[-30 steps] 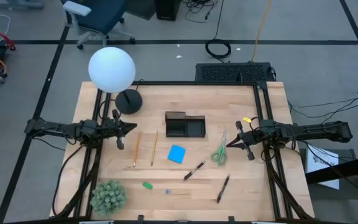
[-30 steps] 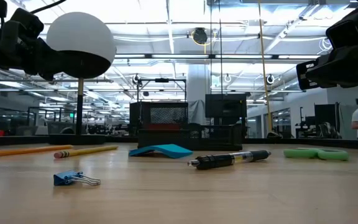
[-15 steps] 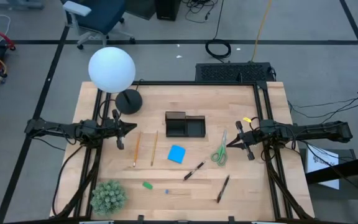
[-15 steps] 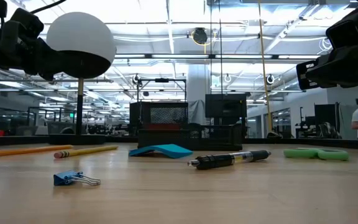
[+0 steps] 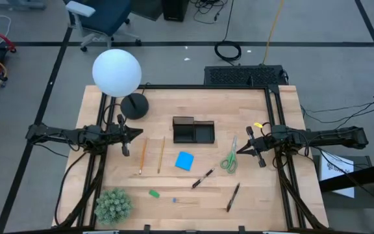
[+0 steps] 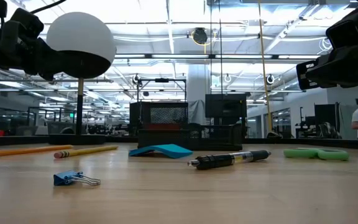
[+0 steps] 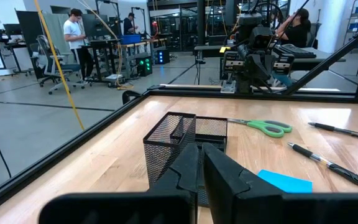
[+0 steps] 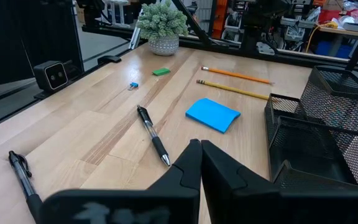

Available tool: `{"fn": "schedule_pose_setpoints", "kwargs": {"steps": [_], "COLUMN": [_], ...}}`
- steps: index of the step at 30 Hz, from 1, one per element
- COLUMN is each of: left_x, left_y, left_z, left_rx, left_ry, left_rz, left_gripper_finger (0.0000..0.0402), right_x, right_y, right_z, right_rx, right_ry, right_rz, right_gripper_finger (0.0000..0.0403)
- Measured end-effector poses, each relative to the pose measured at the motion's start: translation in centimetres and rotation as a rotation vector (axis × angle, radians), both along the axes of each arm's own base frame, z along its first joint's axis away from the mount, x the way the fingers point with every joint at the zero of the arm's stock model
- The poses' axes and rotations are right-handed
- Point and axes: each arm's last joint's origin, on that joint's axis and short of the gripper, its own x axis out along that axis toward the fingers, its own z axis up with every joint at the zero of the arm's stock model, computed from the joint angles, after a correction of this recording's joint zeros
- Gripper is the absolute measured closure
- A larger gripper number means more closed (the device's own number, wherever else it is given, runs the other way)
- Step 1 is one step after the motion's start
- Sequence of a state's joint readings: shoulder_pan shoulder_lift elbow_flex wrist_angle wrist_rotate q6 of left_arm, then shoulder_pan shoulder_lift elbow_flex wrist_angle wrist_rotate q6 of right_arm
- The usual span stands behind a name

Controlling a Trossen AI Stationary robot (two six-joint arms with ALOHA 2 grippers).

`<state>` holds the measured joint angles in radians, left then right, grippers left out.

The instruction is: Pick and place office supplies into organizer

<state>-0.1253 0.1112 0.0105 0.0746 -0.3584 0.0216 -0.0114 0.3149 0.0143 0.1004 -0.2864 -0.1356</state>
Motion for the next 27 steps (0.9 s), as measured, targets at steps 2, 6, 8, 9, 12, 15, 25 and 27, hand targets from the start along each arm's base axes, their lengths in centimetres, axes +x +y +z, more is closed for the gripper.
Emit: {"fn": "schedule_pose_setpoints", "kwargs": {"steps": [2,6,8,9,12,15,25,27], "left_x": [0.0,0.0,0.0,0.0,0.0,0.0,0.0,0.0], "left_y": [0.0,0.0,0.0,0.0,0.0,0.0,0.0,0.0], "left_z": [0.0,0.0,0.0,0.0,0.0,0.0,0.0,0.0], "left_rx": [0.000,0.000,0.000,0.000,0.000,0.000,0.000,0.000], "left_ry": [0.000,0.000,0.000,0.000,0.000,0.000,0.000,0.000], "left_rz": [0.000,0.000,0.000,0.000,0.000,0.000,0.000,0.000], "left_gripper_finger": [0.0380,0.0380,0.0380,0.0380,0.0380,0.0380,0.0380,0.0380], "right_x": [0.0,0.0,0.0,0.0,0.0,0.0,0.2,0.2], "right_y": [0.0,0.0,0.0,0.0,0.0,0.0,0.0,0.0], "right_z": [0.0,0.0,0.0,0.0,0.0,0.2,1.4,1.7], "right_rx": [0.000,0.000,0.000,0.001,0.059,0.159,0.396,0.431], "right_ry": [0.000,0.000,0.000,0.000,0.017,0.027,-0.032,-0.053], "right_rz": [0.000,0.000,0.000,0.000,-0.013,-0.034,-0.058,-0.056], "right_gripper_finger": [0.0403,0.0403,0.0403,0.0403,0.0403,0.0403,0.0403,0.0403]}}
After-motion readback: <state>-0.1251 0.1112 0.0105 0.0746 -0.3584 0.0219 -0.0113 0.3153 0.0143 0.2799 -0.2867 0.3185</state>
